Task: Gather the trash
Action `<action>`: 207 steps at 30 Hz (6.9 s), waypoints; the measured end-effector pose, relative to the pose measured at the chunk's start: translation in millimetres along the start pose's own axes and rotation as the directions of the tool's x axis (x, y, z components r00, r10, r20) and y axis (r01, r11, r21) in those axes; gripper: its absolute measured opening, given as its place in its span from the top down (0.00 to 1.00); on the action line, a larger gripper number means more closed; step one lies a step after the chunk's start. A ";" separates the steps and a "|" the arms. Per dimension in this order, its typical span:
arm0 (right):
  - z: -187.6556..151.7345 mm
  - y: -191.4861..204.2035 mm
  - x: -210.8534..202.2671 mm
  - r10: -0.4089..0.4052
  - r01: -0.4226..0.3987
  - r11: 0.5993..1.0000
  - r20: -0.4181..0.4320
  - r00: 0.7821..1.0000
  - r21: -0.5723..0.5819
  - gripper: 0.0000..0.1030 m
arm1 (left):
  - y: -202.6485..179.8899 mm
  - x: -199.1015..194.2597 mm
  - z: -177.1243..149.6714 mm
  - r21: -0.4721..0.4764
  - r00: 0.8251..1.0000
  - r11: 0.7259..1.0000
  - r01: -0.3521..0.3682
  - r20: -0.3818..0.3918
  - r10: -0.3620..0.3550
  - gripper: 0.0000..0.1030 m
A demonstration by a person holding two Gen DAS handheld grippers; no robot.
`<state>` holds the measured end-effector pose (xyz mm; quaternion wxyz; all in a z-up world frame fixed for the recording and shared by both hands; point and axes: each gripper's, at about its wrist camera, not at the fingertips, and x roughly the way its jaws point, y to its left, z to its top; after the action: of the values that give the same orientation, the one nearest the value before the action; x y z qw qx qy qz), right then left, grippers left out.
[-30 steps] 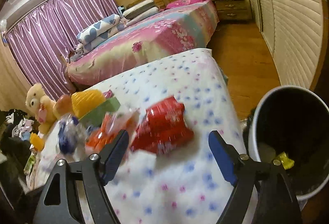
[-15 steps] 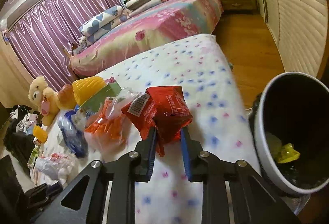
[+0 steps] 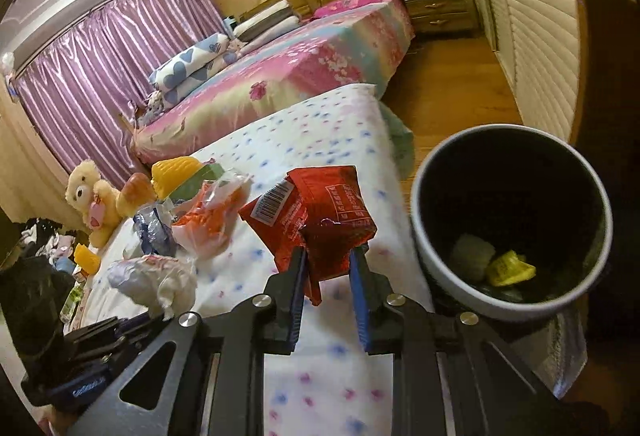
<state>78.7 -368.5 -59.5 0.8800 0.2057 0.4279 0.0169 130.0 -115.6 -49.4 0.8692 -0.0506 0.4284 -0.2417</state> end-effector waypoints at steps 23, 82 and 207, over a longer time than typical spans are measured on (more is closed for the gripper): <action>-4.8 -65.0 -34.2 -0.136 0.130 0.987 0.051 0.989 0.095 0.79 | -58.9 65.1 32.4 0.130 0.998 0.991 0.035 -0.056 -0.028 0.82; 10.7 -117.0 -26.4 -0.203 0.192 0.959 0.033 0.979 0.209 0.28 | -87.0 123.7 52.8 0.119 0.996 0.992 0.047 -0.075 -0.038 0.43; -33.1 21.7 -18.9 -0.021 0.021 0.998 -0.007 1.000 -0.065 0.72 | -11.1 -4.9 -3.4 0.168 1.000 0.985 0.026 -0.018 -0.024 0.60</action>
<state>44.7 -341.1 -55.4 0.8847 0.1726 0.4325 0.0223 120.7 -122.7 -44.7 0.8638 0.0196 0.4127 -0.2884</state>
